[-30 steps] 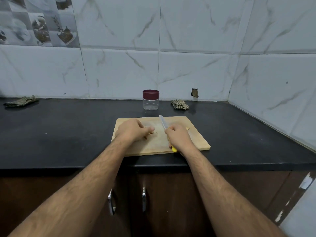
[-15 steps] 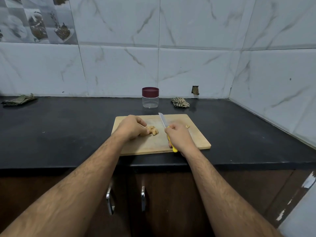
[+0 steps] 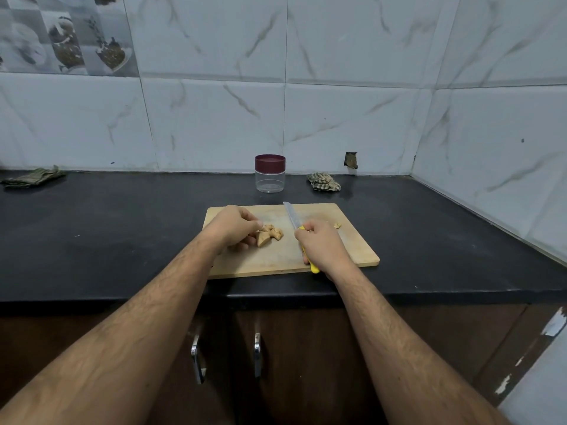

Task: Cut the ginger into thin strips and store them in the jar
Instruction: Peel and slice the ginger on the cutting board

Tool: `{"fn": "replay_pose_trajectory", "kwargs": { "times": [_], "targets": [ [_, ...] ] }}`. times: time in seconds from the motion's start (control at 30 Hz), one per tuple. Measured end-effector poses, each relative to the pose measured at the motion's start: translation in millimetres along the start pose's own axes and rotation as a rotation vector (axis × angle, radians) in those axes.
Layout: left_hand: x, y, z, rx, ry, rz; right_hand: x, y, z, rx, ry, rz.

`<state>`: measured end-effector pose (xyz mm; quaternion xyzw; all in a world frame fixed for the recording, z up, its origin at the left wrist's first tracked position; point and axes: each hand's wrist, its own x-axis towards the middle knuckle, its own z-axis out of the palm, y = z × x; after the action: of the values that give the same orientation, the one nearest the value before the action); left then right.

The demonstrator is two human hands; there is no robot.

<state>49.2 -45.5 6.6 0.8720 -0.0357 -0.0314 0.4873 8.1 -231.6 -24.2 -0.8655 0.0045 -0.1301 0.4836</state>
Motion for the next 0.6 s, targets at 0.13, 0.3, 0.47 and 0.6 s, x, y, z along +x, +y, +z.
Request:
{"fn": "replay_pose_trajectory", "kwargs": {
  "times": [0.13, 0.3, 0.47, 0.6],
  "targets": [
    [0.2, -1.5, 1.5, -0.02, -0.019, -0.023, -2.3, -2.1, -0.7, -0.01, 0.002, -0.008],
    [-1.7, 0.3, 2.8, 0.019, -0.06, -0.011, -5.3, -5.7, -2.0, -0.023, -0.005, 0.005],
    [2.1, 0.1, 2.4, 0.071, 0.0, 0.098, -10.1, -9.6, -4.7, -0.013, -0.022, 0.019],
    [3.1, -4.9, 3.0, 0.061, 0.024, 0.118, -13.0, -12.4, -5.2, -0.059, -0.033, -0.002]
  ]
}}
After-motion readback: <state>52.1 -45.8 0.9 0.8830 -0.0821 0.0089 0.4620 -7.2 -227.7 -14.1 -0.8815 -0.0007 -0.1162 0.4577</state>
